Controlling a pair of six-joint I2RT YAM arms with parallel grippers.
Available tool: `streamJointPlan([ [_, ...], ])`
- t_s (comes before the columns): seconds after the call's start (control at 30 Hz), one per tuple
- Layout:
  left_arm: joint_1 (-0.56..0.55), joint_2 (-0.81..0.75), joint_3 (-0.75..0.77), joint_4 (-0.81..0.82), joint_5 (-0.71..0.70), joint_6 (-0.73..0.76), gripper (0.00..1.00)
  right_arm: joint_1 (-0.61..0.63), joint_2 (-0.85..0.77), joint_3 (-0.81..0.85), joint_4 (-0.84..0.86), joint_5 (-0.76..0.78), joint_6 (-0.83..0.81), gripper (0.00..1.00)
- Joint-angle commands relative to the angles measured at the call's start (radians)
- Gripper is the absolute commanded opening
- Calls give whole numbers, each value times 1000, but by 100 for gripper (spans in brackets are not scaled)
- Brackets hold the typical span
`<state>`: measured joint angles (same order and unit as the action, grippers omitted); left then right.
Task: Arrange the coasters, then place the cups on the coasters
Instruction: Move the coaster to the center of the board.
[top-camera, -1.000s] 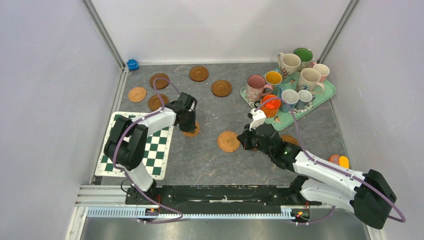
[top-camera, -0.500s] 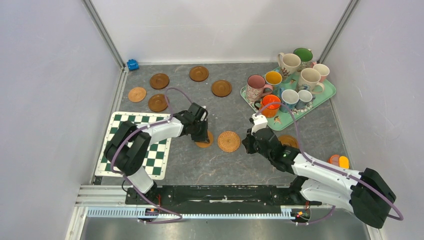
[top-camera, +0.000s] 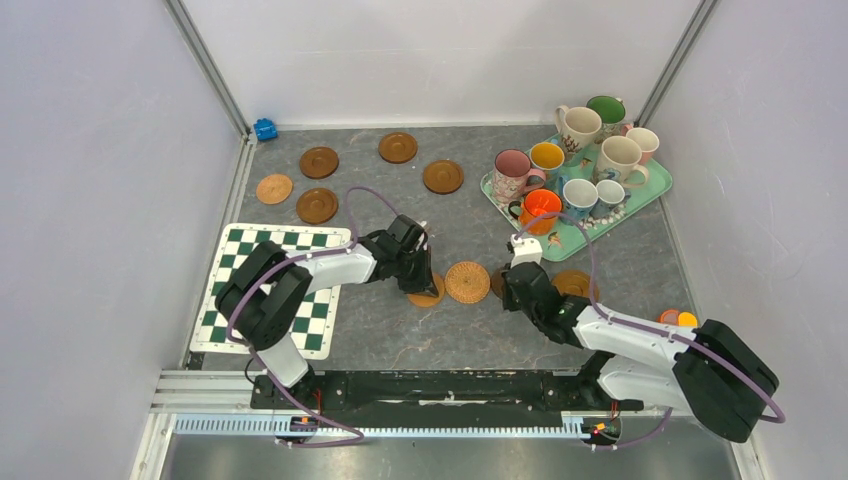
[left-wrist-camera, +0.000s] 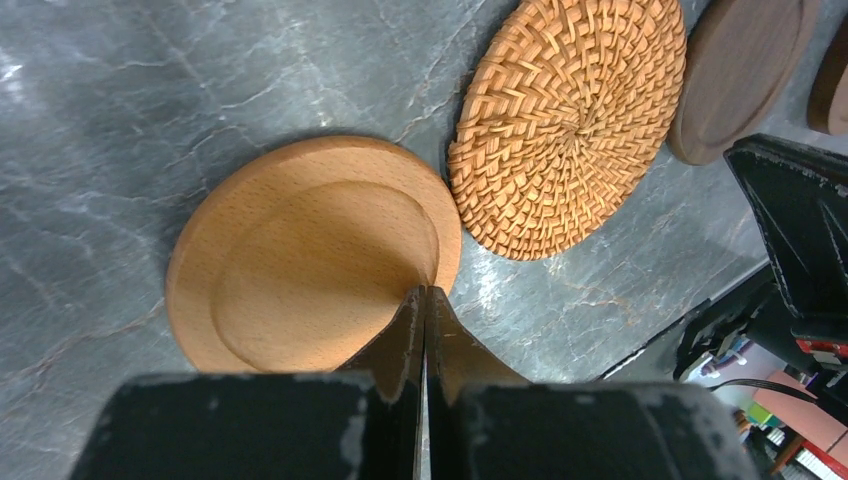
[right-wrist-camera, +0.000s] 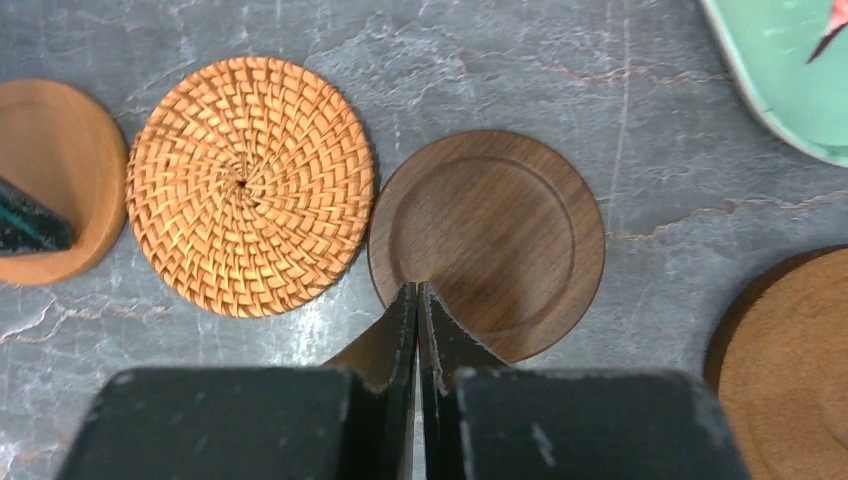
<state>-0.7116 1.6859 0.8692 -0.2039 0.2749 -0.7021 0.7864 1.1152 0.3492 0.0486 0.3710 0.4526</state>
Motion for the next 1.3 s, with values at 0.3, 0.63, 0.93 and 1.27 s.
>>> streamJointPlan([
  [0.3,-23,48,-9,-99,-165,10,2,-72,26,-46,19,133,38,0],
  [0.63,-23,66,45,-182,-296,46,2,-102,16,-33,-44,165,48,0],
  [0.93,-22,78,68,-217,-368,61,2,-110,22,-16,-76,209,50,0],
  [1.27,-20,123,108,-269,-483,88,2,-128,18,10,-78,170,19,0],
])
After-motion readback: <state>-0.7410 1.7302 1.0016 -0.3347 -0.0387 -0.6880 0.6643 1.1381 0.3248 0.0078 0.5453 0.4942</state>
